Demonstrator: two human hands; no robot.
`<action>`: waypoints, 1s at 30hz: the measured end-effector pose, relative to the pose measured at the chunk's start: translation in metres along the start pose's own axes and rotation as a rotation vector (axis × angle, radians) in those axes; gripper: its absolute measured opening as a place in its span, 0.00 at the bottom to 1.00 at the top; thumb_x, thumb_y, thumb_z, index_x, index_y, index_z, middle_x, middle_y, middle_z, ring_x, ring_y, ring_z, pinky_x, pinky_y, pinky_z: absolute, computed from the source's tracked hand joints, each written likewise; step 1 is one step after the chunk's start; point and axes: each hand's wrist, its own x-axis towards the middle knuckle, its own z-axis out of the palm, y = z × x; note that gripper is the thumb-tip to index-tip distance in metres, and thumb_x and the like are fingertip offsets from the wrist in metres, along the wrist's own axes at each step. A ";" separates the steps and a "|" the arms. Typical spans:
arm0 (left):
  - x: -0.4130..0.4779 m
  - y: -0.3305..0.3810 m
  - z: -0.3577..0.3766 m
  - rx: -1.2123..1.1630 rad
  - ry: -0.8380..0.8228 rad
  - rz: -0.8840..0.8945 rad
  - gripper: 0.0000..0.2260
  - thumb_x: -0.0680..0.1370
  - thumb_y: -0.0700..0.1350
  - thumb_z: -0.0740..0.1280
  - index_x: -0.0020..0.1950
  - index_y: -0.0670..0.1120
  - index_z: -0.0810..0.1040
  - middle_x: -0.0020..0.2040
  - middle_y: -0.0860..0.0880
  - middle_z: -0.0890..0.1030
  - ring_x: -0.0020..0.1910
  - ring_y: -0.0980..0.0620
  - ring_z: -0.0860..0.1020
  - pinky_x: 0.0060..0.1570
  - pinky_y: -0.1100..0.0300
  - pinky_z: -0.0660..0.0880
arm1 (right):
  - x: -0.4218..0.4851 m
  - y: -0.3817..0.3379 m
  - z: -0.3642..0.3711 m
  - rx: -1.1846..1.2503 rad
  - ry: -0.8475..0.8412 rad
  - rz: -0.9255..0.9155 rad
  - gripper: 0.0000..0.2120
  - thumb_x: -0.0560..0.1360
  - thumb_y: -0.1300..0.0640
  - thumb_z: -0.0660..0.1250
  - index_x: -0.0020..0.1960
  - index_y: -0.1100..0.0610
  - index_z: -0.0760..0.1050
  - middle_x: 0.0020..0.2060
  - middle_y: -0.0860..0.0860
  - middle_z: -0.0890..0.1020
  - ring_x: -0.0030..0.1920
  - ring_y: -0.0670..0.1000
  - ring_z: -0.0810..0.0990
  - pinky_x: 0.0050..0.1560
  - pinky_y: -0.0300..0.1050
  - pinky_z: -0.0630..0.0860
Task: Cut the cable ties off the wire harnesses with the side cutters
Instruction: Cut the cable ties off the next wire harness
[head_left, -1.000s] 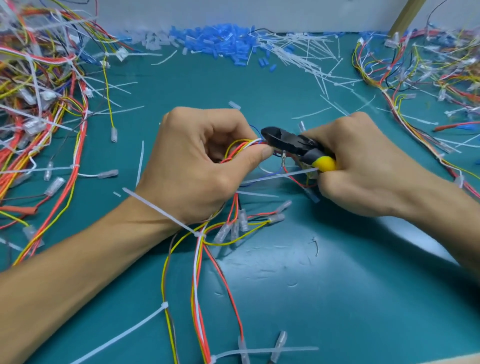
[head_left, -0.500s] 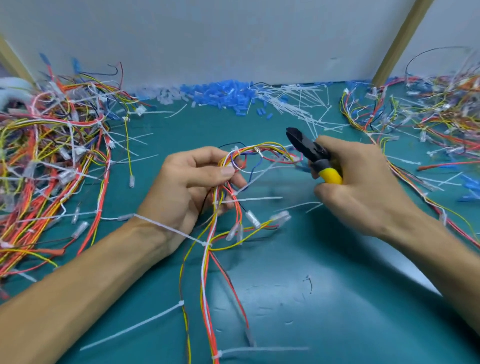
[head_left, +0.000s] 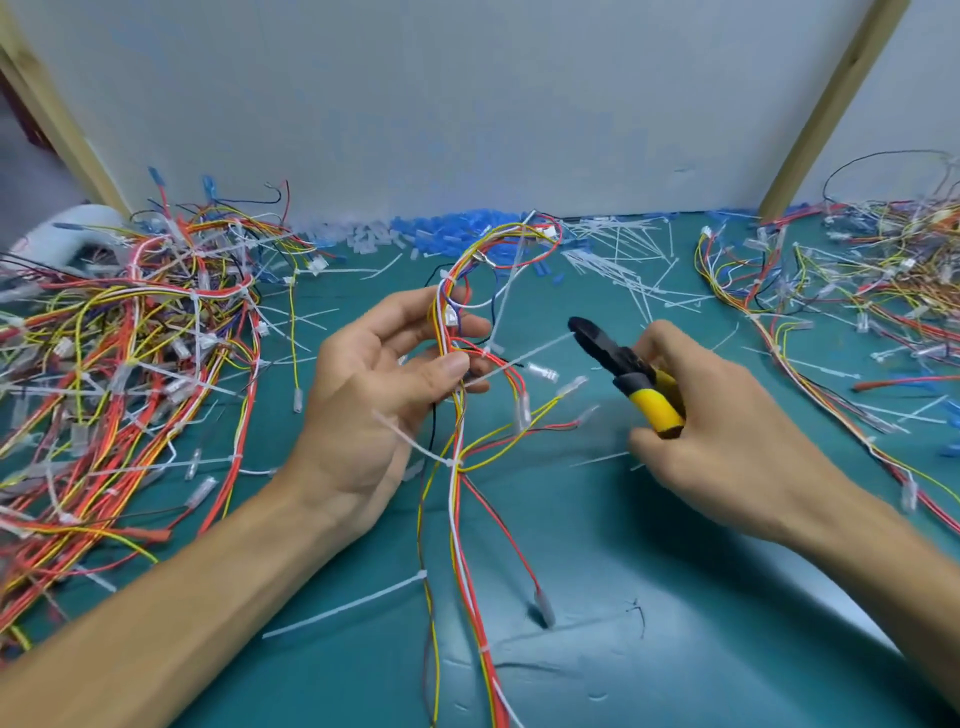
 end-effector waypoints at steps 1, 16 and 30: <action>0.000 0.001 0.000 0.000 0.006 0.003 0.20 0.72 0.31 0.67 0.64 0.37 0.77 0.52 0.44 0.84 0.43 0.47 0.84 0.45 0.60 0.80 | -0.001 0.000 0.002 -0.002 -0.005 0.005 0.17 0.69 0.59 0.71 0.50 0.48 0.66 0.33 0.49 0.73 0.35 0.48 0.71 0.29 0.40 0.65; 0.000 -0.001 0.009 0.151 0.042 0.135 0.19 0.71 0.32 0.74 0.61 0.43 0.78 0.43 0.47 0.85 0.40 0.48 0.84 0.44 0.58 0.81 | 0.004 0.011 0.001 0.123 0.031 -0.172 0.12 0.79 0.43 0.74 0.48 0.51 0.80 0.35 0.50 0.78 0.37 0.53 0.73 0.42 0.48 0.74; -0.008 -0.007 0.012 0.361 -0.145 0.261 0.19 0.74 0.26 0.66 0.57 0.47 0.75 0.44 0.48 0.80 0.44 0.50 0.80 0.47 0.60 0.80 | 0.000 0.010 0.009 -0.017 -0.065 -0.280 0.08 0.78 0.42 0.72 0.52 0.45 0.79 0.42 0.41 0.77 0.43 0.46 0.76 0.40 0.44 0.71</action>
